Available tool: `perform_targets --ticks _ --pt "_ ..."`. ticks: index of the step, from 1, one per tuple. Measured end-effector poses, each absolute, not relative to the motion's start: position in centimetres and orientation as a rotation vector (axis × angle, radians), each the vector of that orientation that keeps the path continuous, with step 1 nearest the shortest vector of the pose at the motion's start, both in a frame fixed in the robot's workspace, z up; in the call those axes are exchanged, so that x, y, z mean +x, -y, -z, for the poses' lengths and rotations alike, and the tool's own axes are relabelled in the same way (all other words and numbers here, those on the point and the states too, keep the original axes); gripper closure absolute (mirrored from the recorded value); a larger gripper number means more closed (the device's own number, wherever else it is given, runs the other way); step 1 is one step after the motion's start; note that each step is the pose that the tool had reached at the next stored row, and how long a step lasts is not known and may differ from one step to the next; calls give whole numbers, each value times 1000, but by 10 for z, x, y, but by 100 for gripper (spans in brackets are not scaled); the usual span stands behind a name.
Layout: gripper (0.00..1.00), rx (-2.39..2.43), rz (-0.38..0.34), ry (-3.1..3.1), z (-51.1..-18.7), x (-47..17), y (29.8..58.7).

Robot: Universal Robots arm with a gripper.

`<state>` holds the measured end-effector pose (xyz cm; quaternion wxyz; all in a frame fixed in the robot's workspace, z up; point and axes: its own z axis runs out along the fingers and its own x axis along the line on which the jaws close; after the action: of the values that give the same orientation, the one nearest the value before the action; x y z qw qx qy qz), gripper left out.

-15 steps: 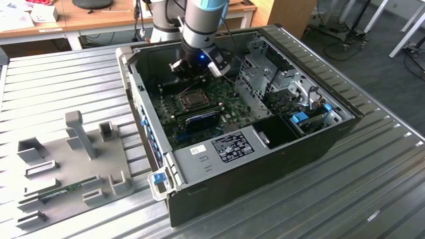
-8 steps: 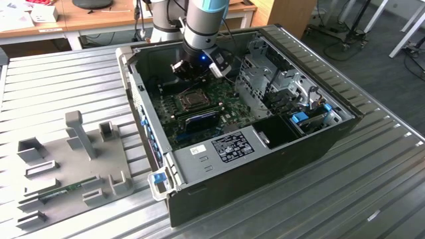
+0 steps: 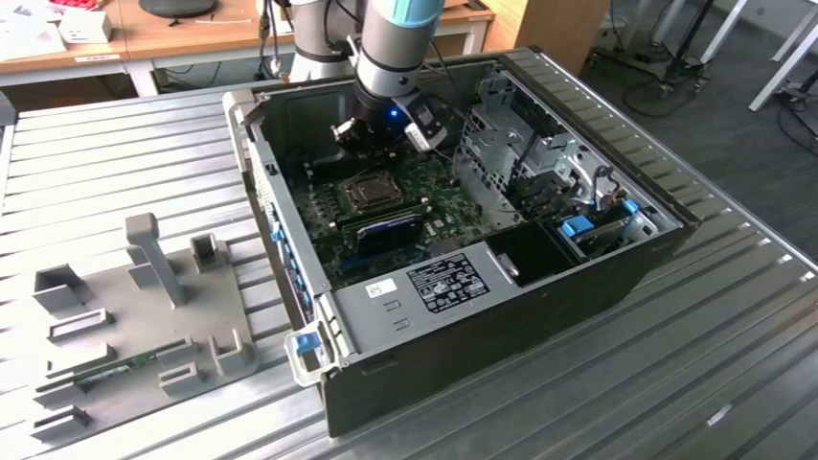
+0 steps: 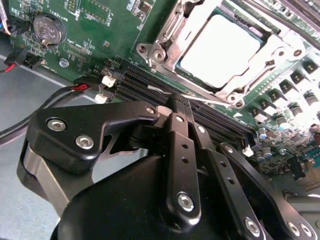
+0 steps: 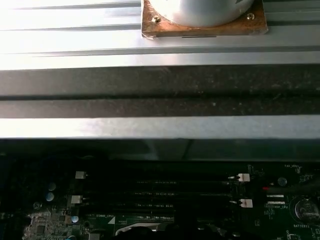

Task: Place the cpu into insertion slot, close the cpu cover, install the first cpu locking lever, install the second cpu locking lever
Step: 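Install the first cpu locking lever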

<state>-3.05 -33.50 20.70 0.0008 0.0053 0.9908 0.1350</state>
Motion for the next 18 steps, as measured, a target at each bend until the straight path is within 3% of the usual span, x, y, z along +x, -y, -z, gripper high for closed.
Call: perform_targets --ticks 18 --pt "90 17 -424 -3111 -202 -24 335"
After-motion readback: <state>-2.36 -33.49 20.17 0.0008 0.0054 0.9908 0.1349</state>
